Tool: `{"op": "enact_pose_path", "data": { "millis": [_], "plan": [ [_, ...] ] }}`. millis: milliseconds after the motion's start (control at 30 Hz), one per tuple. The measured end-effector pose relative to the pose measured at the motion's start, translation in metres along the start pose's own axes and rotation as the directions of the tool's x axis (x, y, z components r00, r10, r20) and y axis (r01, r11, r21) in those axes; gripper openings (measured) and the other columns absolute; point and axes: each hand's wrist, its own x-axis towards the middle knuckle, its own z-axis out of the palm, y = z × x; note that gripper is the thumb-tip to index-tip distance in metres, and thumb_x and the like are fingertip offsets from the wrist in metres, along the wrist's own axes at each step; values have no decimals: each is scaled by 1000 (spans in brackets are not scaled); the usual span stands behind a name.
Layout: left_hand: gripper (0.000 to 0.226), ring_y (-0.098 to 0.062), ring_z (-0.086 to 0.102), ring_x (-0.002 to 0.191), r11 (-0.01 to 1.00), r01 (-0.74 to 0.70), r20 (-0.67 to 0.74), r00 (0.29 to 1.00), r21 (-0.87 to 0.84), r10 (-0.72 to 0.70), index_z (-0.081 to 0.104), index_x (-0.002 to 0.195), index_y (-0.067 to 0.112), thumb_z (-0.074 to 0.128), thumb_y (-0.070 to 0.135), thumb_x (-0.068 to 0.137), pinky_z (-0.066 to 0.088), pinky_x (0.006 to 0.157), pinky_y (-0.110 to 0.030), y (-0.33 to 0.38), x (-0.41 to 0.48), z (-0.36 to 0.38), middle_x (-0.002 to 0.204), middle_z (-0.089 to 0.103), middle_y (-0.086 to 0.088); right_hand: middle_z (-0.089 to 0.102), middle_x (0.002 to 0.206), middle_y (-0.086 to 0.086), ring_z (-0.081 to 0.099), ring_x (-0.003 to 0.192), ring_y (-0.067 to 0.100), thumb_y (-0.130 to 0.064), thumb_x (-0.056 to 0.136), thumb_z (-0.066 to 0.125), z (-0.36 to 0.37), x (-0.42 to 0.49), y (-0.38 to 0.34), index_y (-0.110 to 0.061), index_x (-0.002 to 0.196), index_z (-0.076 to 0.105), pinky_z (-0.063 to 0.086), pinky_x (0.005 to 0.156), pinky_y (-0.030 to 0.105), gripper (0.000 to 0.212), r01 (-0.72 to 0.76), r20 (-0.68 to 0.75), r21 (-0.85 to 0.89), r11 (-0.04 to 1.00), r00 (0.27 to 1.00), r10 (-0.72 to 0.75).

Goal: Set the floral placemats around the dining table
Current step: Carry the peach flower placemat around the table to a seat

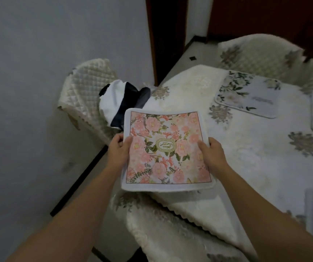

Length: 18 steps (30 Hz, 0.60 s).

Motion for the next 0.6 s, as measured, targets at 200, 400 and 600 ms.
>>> {"op": "enact_pose_path", "data": {
  "millis": [200,400,600],
  "plan": [
    [13,-21,68,72,999,-36,267,963,23,28,58,92,18,67,27,93,56,65,-34,4,16,73,83,71,-6,69,99,8,68,88,27,-35,99,53,-57,-13,41,-14,107,62,58,82,48,24,-114,-196,53,992,973,122],
    [23,-15,64,74,985,-34,498,866,170,-56,57,103,13,70,27,91,50,63,-25,-15,19,121,91,70,-5,67,96,4,64,86,20,-33,100,53,-83,-44,82,-11,106,61,49,65,30,24,-219,-296,54,974,928,225],
    [26,-25,70,81,947,-38,585,794,318,-164,61,102,15,77,23,84,59,79,-45,-51,28,137,93,73,-8,66,94,3,64,84,22,-20,99,58,-77,-58,121,-12,107,60,55,76,36,12,-329,-258,161,931,896,361]
  ]
}}
